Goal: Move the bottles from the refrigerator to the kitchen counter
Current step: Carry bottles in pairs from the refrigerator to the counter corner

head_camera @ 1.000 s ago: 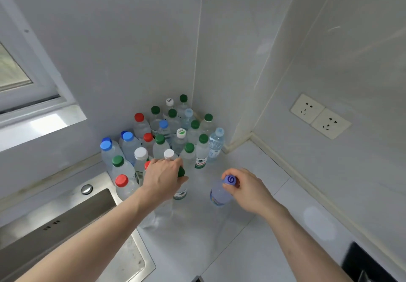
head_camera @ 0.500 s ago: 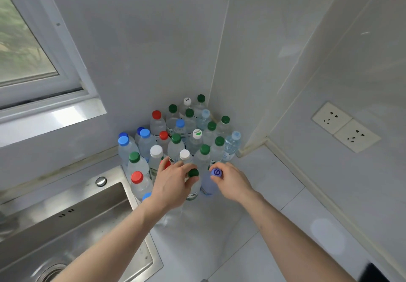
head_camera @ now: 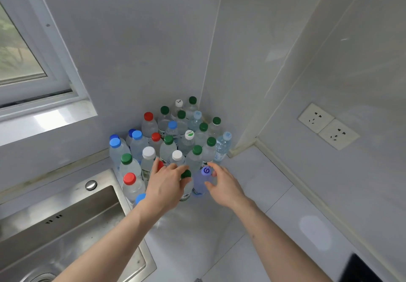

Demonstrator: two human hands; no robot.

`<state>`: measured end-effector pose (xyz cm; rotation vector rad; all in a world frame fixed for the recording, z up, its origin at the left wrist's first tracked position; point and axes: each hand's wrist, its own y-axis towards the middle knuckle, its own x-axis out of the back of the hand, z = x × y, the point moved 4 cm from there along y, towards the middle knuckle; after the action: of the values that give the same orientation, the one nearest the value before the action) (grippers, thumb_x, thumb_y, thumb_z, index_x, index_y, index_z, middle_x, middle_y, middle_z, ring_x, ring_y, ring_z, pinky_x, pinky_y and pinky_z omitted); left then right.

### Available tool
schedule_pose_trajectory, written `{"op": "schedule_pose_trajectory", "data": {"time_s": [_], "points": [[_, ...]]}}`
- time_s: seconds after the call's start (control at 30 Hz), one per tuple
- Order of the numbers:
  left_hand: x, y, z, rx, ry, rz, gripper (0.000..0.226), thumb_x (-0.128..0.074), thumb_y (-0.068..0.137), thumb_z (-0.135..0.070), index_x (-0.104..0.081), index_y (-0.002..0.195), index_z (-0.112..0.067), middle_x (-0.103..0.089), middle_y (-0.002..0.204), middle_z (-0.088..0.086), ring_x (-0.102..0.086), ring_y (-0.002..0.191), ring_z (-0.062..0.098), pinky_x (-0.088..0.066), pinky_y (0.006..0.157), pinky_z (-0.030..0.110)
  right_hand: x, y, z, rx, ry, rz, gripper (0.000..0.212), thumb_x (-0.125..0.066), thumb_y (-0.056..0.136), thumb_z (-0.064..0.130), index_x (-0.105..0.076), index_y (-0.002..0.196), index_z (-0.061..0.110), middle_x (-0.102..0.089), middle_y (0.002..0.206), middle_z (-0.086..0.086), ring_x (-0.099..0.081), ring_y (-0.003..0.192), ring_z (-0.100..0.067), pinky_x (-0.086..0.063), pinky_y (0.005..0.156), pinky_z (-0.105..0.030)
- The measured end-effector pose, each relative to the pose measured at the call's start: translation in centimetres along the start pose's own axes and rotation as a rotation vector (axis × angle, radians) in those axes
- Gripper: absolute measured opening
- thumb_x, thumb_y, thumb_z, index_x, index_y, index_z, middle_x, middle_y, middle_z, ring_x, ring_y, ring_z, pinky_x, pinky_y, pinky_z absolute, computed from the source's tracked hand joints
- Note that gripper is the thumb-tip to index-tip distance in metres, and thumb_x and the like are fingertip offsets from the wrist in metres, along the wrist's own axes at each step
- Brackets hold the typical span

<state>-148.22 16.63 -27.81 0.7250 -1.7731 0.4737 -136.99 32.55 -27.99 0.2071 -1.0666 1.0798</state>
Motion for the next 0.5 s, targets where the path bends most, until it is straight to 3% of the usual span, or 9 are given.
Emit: {"op": "schedule_pose_trajectory", "data": {"time_s": [0.1, 0.23, 0.33, 0.5], "points": [[0.4, -0.6, -0.3, 0.001, 0.048, -0.045, 0.033, -0.056, 0.100, -0.044, -0.065, 0.128, -0.030, -0.069, 0.104, -0.004, -0.065, 0.094, 0.025, -0.030, 0.113, 0.049, 0.6, -2.2, 0.0, -0.001, 0.061, -0.028, 0.063, -0.062, 0.100, 0.033, -0.033, 0.155, 0.041, -0.047, 0.142, 0.006, -0.063, 0.105, -0.018, -0.049, 0.100, -0.035], [1.0, -2.6, -1.4, -0.038, -0.061, -0.146, 0.037, -0.072, 0.090, -0.029, -0.067, 0.127, -0.023, -0.064, 0.115, 0.002, -0.058, 0.101, 0.031, -0.042, 0.106, 0.051, 0.9, -6.4, -0.8, -0.030, 0.216, -0.106, 0.061, -0.062, 0.100, 0.034, -0.035, 0.154, 0.041, -0.046, 0.134, 0.014, -0.063, 0.078, 0.004, -0.052, 0.095, -0.029], [1.3, -4.6, -2.5, -0.120, -0.116, -0.133, 0.039, -0.072, 0.090, -0.025, -0.066, 0.129, -0.025, -0.060, 0.125, -0.001, -0.053, 0.113, 0.027, -0.040, 0.106, 0.046, 0.3, -9.7, -1.7, -0.049, 0.285, -0.112, 0.059, -0.062, 0.101, 0.033, -0.036, 0.153, 0.043, -0.044, 0.136, 0.018, -0.063, 0.095, 0.007, -0.051, 0.093, -0.021], [1.6, -6.0, -4.9, -0.225, -0.160, 0.001, 0.036, -0.067, 0.093, -0.027, -0.065, 0.128, -0.032, -0.056, 0.132, -0.005, -0.051, 0.122, 0.024, -0.040, 0.109, 0.043, 0.2, -14.9, -4.0, -0.099, 0.339, -0.155, 0.061, -0.061, 0.101, 0.031, -0.034, 0.154, 0.045, -0.040, 0.148, 0.021, -0.051, 0.127, 0.001, -0.047, 0.108, -0.029]]}}
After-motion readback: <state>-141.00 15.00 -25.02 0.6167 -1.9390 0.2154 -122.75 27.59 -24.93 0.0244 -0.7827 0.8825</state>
